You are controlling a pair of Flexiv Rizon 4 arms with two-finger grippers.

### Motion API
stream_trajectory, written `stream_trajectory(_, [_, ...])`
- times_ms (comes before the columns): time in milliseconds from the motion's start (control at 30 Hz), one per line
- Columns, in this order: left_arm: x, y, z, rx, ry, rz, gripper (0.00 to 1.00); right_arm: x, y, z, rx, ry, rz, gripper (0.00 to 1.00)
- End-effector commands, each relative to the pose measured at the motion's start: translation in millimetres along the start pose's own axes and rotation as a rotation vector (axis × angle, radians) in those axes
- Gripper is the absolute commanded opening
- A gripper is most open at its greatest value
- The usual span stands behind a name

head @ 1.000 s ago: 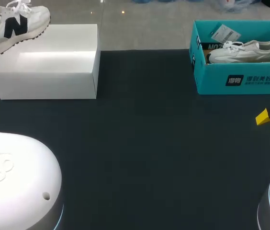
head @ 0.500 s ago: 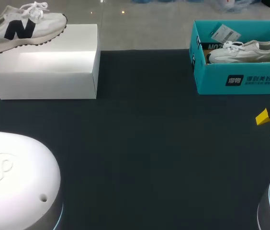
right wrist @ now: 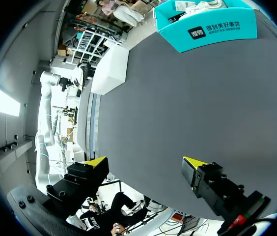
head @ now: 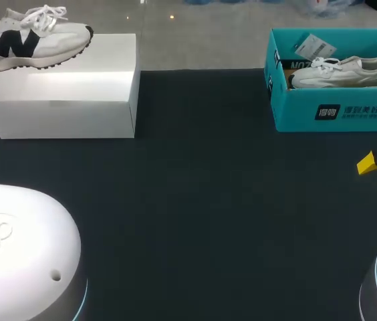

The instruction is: Take the shoe out of the shoebox, open the shoe tongue, remove and reinsert the insole, then place the shoe into the shoebox

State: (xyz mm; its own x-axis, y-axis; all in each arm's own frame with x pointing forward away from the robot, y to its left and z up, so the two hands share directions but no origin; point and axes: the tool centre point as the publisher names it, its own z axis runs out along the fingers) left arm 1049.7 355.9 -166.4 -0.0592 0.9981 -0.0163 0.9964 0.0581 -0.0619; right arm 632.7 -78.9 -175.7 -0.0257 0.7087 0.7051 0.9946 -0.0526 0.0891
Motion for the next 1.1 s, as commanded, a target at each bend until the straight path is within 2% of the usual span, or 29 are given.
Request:
stream_trajectory(33, [7.5,3.4,9.4,-0.135,-0.015,-0.085,0.00,0.5,-9.3,-1.5,-0.075,-0.003,0.002,1.00])
stream_trajectory(133, [7.0,6.5,13.1,-0.137,-0.008,-0.094,0.00,0.5,-9.3,-1.5,-0.075,-0.003,0.002,1.00])
stream_trajectory(300, [3.5,13.9,18.7,-0.185,0.009,-0.023,0.00,0.5,-9.3,-1.5,-0.075,-0.003,0.002,1.00])
stream_trajectory(500, [-8.6,25.6,40.1,-0.189,0.055,0.114,0.00,0.5,-9.3,-1.5,-0.075,-0.003,0.002,1.00])
stream_trajectory(767, [-19.1,45.0,63.4,-0.213,0.084,0.141,0.00,0.5,-9.3,-1.5,-0.075,-0.003,0.002,1.00])
stream_trajectory(833, [-21.1,49.7,64.1,-0.195,0.058,0.127,0.00,0.5,-9.3,-1.5,-0.075,-0.003,0.002,1.00])
stream_trajectory(1100, [-30.0,56.7,74.2,-0.183,0.079,0.120,0.00,0.5,-9.3,-1.5,-0.075,-0.003,0.002,1.00])
